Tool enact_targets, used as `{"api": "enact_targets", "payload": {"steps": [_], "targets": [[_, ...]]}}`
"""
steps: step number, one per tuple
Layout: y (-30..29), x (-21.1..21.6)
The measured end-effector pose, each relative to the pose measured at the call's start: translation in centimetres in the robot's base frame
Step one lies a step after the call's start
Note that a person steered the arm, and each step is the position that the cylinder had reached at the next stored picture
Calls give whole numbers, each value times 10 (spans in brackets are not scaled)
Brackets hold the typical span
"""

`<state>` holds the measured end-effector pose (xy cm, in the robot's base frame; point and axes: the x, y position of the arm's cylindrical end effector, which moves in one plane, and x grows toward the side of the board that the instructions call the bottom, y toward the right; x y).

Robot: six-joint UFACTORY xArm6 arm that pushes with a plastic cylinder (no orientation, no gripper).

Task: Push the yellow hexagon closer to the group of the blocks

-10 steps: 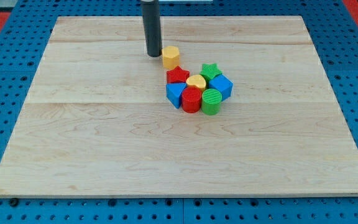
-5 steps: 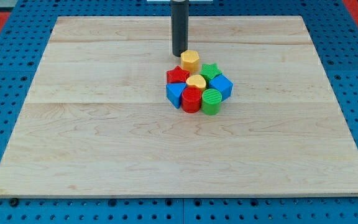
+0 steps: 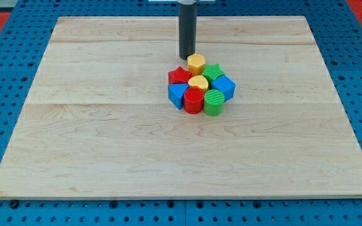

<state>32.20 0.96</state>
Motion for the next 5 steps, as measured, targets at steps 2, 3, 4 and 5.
{"api": "enact_targets", "payload": {"steps": [2,3,4,5], "targets": [[5,5],[5,-2],[5,-20],[16,-23]]}}
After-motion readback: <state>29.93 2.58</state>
